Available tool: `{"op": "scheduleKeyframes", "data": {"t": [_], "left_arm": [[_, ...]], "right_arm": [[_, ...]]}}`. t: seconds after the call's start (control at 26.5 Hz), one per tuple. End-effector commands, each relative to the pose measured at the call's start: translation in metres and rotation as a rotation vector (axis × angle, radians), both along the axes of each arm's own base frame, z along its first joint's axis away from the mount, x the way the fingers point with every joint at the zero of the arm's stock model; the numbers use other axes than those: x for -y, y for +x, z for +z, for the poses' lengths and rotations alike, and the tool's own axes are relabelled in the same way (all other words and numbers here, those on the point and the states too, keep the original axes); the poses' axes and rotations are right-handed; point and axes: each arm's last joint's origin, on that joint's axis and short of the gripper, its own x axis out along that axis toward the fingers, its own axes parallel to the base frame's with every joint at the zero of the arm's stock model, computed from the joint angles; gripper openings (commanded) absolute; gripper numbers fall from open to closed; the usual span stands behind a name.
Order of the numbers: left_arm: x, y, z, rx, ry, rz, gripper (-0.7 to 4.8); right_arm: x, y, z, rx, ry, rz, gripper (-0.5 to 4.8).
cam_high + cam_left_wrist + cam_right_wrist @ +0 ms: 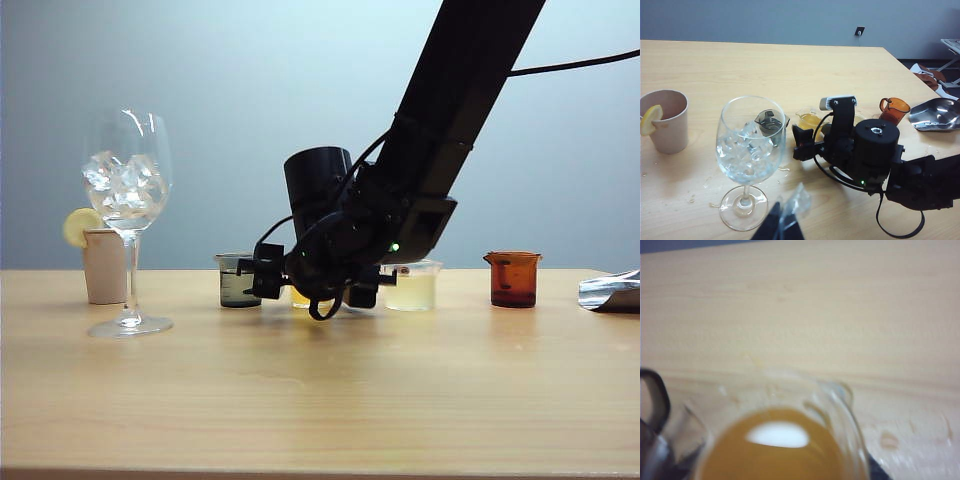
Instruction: Pick up the second measuring cup from the left, pour the orange juice inside into the goblet, and finally put the measuring cup back in its original place.
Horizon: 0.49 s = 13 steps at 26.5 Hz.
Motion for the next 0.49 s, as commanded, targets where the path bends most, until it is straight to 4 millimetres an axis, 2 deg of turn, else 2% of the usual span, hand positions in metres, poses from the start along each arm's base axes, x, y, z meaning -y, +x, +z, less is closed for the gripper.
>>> {"op": "scheduleKeyframes", "data": {"t": [0.04,0.3,0.38,0.45,0.49], "left_arm": [[0.0001,-0.0009,0.0040,0.021,-0.007,-0.006,-0.05],[0.0001,-0.0009,0.0039,0.021,-0.007,-0.006,-0.05],[0.0001,-0.0009,0.0039,0.021,-0.007,-0.005,-0.05],[0.0001,-0.0009,0.0039,0.021,-0.007,-0.005,-0.05],[0.0001,-0.0009,0.0039,0.021,-0.006,-0.005,-0.05]], "right_arm": [[-0.0030,0.0031,0.0065,0.024,0.006,0.005,3.68],[-0.0036,0.0033,-0.0006,0.014,-0.001,0.009,3.67],[-0.0035,0.0033,-0.0014,0.013,-0.002,0.007,3.50],[-0.0037,0.0032,-0.0013,0.012,-0.003,0.008,2.09],[-0.0037,0.0032,-0.0013,0.012,-0.003,0.008,1.81]]}}
